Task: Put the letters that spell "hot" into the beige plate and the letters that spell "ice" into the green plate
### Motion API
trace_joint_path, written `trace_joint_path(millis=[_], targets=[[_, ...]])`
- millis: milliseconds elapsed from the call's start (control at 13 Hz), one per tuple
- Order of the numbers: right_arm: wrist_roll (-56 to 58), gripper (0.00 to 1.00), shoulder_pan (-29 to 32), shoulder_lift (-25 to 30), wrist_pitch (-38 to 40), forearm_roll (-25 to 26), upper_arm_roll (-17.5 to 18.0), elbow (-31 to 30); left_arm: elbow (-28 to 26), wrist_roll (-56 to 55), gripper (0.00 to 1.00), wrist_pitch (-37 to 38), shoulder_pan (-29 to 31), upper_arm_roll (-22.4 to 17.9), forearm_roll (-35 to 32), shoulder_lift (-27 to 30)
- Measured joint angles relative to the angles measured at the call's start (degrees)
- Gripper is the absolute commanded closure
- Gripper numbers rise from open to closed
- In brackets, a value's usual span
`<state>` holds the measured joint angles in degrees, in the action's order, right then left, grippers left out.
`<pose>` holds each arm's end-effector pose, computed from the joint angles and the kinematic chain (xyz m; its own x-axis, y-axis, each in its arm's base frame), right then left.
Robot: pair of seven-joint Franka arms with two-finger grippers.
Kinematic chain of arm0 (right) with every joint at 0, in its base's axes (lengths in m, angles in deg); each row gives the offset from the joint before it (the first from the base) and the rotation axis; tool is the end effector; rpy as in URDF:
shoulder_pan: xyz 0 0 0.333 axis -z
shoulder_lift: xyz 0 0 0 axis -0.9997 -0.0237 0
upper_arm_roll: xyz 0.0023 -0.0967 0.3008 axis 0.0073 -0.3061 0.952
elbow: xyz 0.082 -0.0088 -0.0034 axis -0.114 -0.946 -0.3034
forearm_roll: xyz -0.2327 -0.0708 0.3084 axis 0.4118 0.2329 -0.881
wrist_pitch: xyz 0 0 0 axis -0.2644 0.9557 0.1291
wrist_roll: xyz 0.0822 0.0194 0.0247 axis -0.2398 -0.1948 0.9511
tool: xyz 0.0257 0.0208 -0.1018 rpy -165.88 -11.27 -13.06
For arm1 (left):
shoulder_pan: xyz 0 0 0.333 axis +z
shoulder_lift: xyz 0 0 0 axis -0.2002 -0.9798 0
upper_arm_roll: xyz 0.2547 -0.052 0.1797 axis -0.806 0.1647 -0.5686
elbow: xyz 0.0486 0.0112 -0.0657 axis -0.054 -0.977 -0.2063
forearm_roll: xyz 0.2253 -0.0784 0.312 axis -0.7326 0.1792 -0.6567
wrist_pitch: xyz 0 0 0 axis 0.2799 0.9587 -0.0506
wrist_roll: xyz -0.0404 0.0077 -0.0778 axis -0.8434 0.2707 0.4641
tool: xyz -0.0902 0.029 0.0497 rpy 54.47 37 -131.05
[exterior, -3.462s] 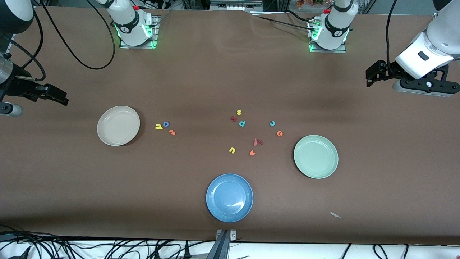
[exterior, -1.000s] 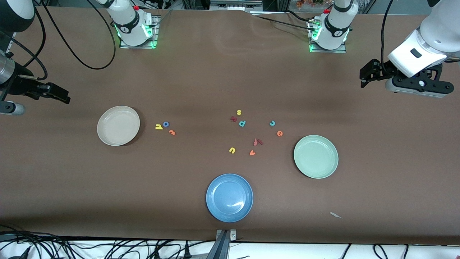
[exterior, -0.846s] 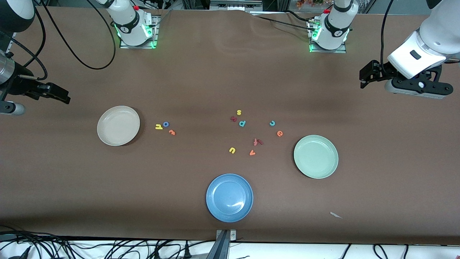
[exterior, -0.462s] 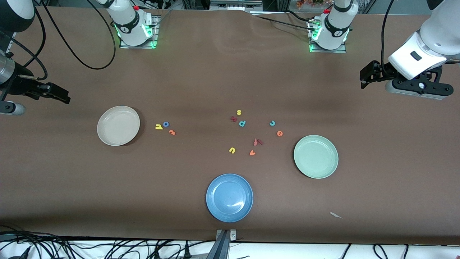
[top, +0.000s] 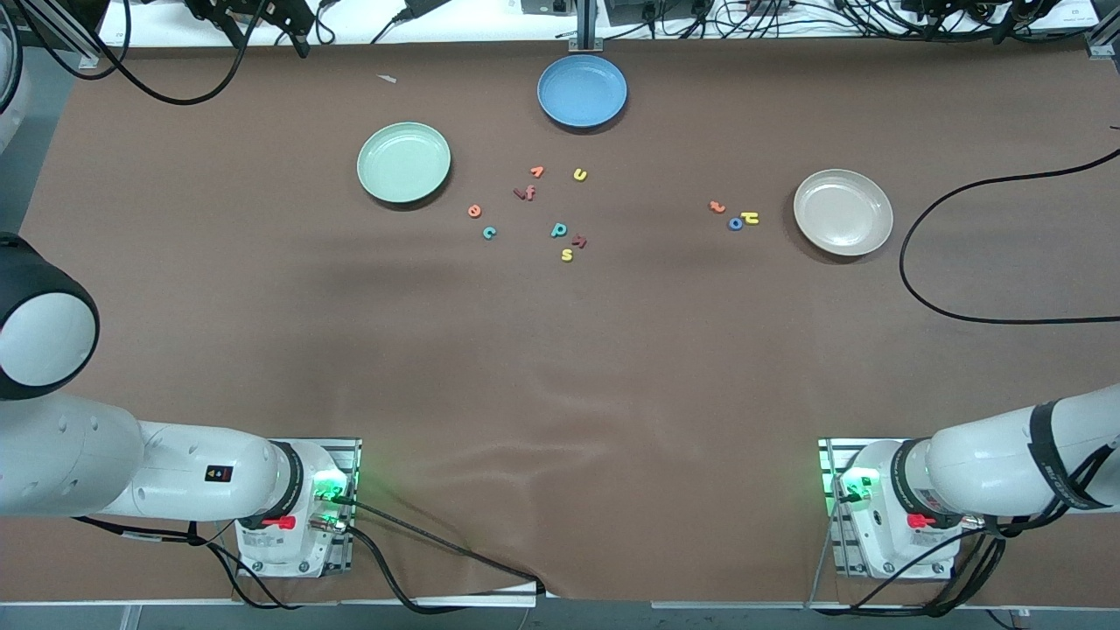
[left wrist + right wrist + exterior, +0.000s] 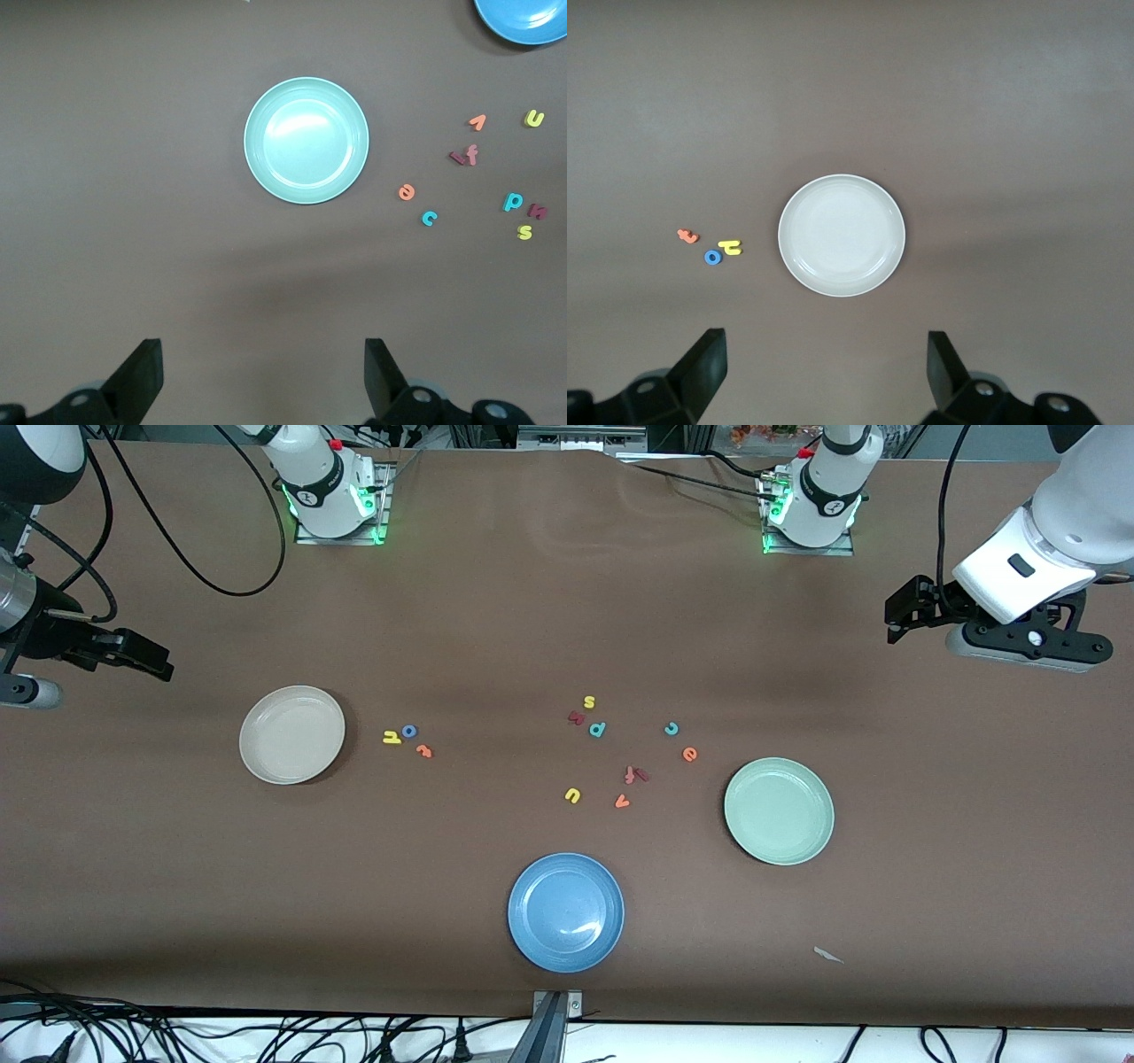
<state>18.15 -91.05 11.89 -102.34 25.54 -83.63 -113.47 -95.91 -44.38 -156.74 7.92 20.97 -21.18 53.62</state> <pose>0.5863 0.0076 0.5794 0.9915 -0.1205 -0.0486 -0.1189 -0.9923 0.0355 0.5514 -0.0941 0.6106 0.9847 -0.1661 -0.0533 -0.1675 -0.9856 -0.0223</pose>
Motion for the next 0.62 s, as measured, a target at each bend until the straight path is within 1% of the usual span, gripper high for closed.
trace_joint_path(millis=[615], targets=[[0.0, 0.0, 0.0, 0.0, 0.0, 0.0, 0.0, 0.0, 0.6, 0.0, 0.0, 0.2, 0.5, -0.2, 0.0, -0.3]])
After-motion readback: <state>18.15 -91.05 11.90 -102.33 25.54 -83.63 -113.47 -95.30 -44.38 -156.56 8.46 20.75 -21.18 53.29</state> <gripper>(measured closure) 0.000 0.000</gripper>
